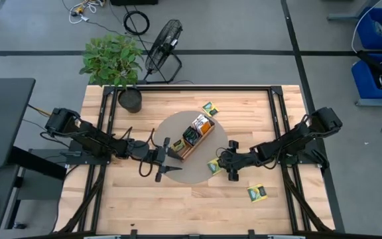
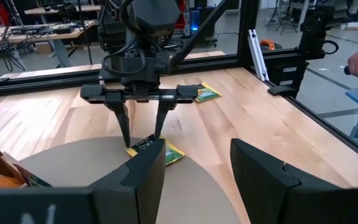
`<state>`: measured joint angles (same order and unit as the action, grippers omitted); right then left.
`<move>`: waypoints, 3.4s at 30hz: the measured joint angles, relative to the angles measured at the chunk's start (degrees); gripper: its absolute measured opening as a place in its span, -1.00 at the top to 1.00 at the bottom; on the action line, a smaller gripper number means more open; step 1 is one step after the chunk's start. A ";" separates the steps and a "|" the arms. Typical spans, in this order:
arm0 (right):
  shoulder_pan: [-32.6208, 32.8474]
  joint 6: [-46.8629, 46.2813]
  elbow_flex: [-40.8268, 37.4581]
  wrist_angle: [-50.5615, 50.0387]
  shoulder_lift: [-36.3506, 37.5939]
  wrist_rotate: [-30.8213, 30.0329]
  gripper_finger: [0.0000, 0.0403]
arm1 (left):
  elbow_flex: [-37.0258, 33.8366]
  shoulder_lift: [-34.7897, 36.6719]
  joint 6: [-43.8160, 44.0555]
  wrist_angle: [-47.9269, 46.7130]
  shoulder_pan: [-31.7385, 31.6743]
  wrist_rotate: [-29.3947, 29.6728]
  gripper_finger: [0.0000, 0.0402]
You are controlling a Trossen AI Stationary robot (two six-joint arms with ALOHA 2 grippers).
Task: Pick & Place Tea
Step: Put the yellow tea bag into the left section of the wooden organizer
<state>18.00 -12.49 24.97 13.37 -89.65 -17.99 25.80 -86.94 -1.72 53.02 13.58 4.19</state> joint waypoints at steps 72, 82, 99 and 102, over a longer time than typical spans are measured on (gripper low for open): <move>13.02 17.85 10.10 -22.55 -2.58 -14.17 0.96 | 0.00 0.00 3.99 -0.24 -0.02 0.95 0.07; 17.80 29.61 15.98 -29.98 -2.56 -26.19 0.99 | 0.01 0.00 20.07 3.39 -1.10 1.55 0.07; 22.37 64.06 22.06 -18.44 -2.51 -39.62 1.00 | 0.07 0.00 35.56 5.88 -2.15 -1.11 0.07; 22.70 70.94 22.06 -12.43 -2.51 -39.52 1.00 | 0.07 0.00 35.63 6.04 -2.70 -1.20 0.07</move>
<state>40.70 58.45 47.03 0.94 -92.16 -57.51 25.87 -86.94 33.91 59.06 10.88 2.99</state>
